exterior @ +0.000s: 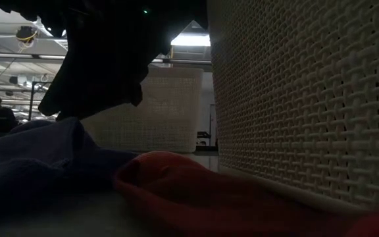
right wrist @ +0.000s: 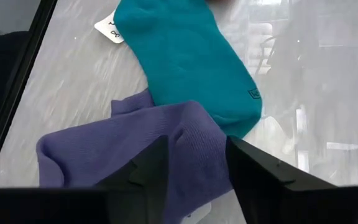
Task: Sort clothes
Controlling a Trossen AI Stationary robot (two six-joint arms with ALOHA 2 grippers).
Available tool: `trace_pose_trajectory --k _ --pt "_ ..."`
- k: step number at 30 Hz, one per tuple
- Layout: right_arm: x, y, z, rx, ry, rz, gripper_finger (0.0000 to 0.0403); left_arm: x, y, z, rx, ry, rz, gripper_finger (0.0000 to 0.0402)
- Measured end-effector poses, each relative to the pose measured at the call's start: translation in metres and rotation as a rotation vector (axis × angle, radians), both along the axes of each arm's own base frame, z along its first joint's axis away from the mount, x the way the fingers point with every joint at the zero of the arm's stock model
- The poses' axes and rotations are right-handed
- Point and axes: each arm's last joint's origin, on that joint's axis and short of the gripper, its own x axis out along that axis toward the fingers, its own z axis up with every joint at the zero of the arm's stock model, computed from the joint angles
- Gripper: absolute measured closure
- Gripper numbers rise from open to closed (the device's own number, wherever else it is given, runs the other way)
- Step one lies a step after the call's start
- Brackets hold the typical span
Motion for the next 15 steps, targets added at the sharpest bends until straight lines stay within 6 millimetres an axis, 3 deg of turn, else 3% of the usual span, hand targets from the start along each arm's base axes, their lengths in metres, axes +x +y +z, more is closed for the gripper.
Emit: trace_pose_trajectory --k 7,15 --pt "-0.0007 -0.0006 -0.0014 -0.02 0.009 -0.014 0.0288 0.0 0.0 0.0 0.0 0.0 0.0 0.0192" --pt "0.0019 -0.0006 0.001 -0.022 -0.016 -0.034 0.0295 0.0 0.0 0.0 0.0 0.0 0.0 0.0192"
